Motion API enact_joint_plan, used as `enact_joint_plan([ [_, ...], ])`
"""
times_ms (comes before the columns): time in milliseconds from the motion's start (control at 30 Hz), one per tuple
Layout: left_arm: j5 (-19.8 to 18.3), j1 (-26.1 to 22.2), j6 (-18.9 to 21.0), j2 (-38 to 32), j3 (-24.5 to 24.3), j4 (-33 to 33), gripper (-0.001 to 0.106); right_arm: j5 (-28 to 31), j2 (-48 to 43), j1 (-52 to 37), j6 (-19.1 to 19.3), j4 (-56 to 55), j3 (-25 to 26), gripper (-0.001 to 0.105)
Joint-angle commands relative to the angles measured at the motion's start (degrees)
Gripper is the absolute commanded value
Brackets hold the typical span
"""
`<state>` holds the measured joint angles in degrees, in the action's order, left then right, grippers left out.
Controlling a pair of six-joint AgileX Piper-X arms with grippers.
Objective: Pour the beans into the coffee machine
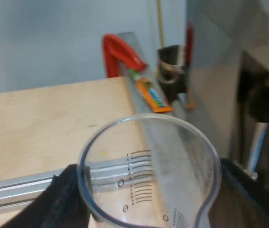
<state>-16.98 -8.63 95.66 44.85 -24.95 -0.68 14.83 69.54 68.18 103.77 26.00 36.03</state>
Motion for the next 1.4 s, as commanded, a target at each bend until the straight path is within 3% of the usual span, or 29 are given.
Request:
enact_joint_plan([
  [33,2.16,-0.06,0.52,1.07,0.88,4.7,0.027,0.4,1.02,0.0,0.0,1.93,0.19,0.059],
  [433,0.45,-0.06,0.73,15.44,0.94,17.05,0.027,1.02,2.45,0.0,0.0,2.21,0.19,0.059],
  [700,0.45,-0.06,3.49,22.71,0.94,24.43,0.027,2.11,2.45,0.0,0.68,2.13,0.19,0.059],
  [1067,0.45,-0.06,3.49,29.89,0.94,26.01,0.027,2.11,2.45,0.0,0.68,2.13,0.19,0.059],
  [1400,0.45,-0.06,2.59,36.32,0.94,33.61,0.027,2.11,2.45,0.0,0.68,2.13,0.19,0.059],
])
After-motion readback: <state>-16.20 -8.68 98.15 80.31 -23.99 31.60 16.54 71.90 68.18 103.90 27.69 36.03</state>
